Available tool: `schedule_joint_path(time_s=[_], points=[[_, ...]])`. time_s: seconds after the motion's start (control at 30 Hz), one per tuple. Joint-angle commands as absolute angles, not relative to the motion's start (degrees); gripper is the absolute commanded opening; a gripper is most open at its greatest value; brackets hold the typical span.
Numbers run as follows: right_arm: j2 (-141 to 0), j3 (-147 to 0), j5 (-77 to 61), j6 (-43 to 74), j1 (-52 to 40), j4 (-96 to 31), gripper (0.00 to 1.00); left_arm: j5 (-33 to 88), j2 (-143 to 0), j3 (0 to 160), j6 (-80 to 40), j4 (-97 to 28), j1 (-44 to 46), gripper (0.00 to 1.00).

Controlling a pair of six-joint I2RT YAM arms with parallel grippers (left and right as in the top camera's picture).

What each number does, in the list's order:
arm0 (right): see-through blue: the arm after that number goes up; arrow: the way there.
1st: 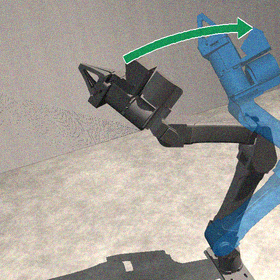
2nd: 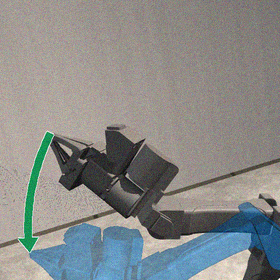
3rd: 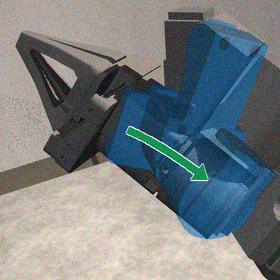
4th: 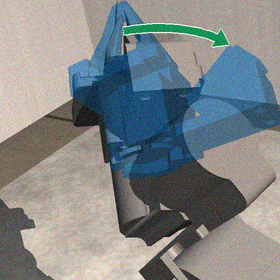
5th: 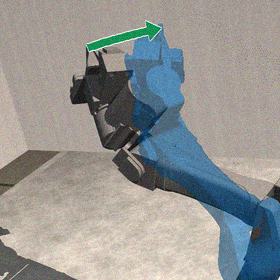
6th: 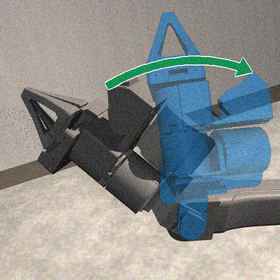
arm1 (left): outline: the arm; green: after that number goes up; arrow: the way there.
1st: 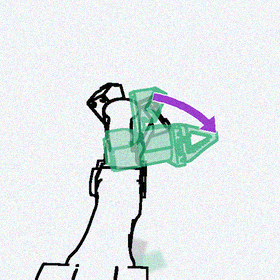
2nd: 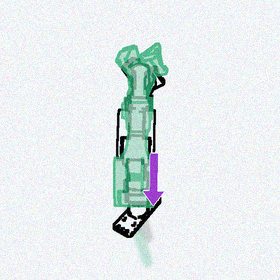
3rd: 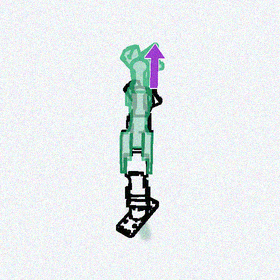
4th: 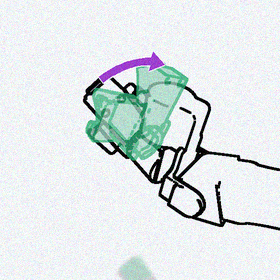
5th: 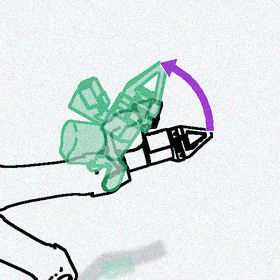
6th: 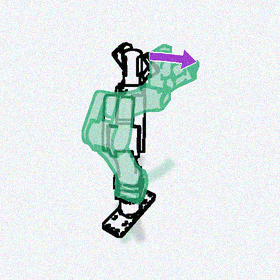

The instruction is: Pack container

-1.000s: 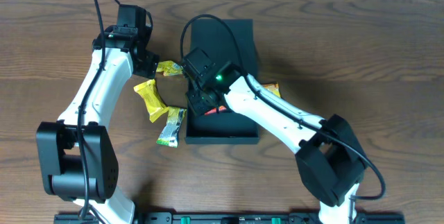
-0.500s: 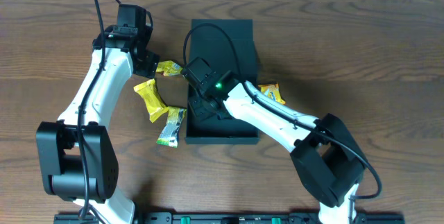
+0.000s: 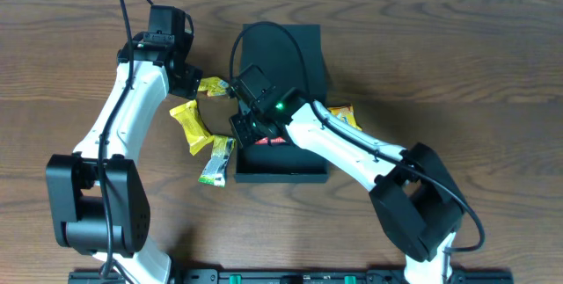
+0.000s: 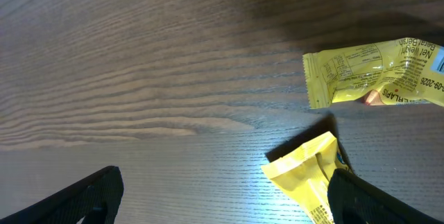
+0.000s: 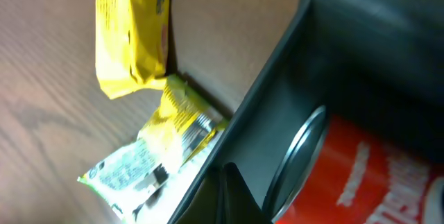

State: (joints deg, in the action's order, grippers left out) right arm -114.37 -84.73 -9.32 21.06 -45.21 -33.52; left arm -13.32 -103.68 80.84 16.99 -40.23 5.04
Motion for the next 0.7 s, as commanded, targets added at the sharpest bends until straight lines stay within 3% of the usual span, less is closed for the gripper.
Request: schedule_joint_path(time_s=[0.0, 0.67], points=[[-115.20, -84.62, -6.44, 21.93, -45.52, -33.30, 0.02, -13.50, -104.25, 82.26, 17.58, -40.23, 5.06, 0.95], [-115.46, -84.62, 8.49, 22.63, -45.01, -36.97, 0.02, -13.47, -104.25, 82.26, 17.56, -39.99, 5.06, 0.95]])
